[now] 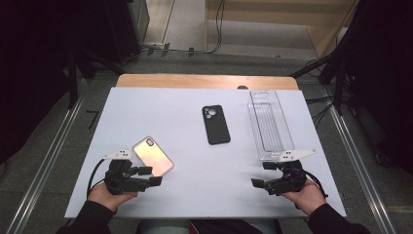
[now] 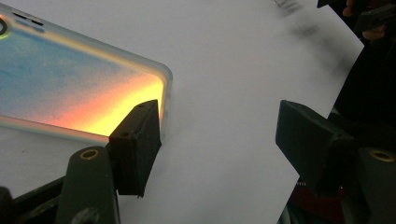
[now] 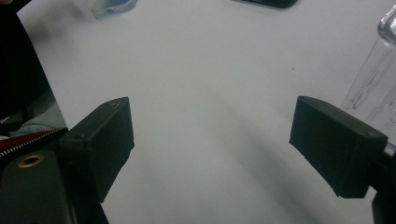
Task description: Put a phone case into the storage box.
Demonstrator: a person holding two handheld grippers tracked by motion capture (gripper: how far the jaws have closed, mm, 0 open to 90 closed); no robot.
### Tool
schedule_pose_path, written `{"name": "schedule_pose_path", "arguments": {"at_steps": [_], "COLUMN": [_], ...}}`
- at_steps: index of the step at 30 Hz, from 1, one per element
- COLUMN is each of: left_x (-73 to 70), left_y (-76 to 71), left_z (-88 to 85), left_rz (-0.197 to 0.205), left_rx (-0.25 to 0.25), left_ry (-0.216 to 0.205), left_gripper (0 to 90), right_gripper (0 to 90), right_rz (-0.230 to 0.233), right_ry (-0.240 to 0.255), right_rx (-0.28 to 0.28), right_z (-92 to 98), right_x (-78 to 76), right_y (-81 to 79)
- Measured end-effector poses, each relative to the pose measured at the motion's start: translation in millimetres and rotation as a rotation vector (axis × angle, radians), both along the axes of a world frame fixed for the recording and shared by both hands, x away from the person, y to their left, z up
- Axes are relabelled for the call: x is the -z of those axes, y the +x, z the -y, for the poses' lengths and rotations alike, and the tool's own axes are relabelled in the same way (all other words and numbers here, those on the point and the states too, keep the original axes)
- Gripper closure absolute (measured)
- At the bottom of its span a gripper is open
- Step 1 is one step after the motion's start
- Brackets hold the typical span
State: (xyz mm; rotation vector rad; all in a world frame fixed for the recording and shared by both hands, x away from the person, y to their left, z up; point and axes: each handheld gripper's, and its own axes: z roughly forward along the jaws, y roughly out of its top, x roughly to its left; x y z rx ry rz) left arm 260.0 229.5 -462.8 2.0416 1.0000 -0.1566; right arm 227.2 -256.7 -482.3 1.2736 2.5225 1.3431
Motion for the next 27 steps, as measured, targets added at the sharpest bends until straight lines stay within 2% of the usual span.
{"name": "schedule_pose_path", "arguments": {"at_steps": [14,27], "left_x": [-0.9,-1.0], "left_y": [0.2,0.7], "left_z": [0.0,-0.9], "left_rz": [-0.009,-0.013], "left_rx": [-0.003,-0.009], "left_ry": [0.012,0.016], "left_gripper": [30.8,30.8], "right_gripper": [11.9,11.9], "right_rz": [-0.011,-0.013], "right_ry": [-0.023,-0.014], "right_rx": [-0.003,0.003], "right_z": [0.6,1.4], "right_x": [1.3,1.4], "right_y": [-1.8,-1.4]}}
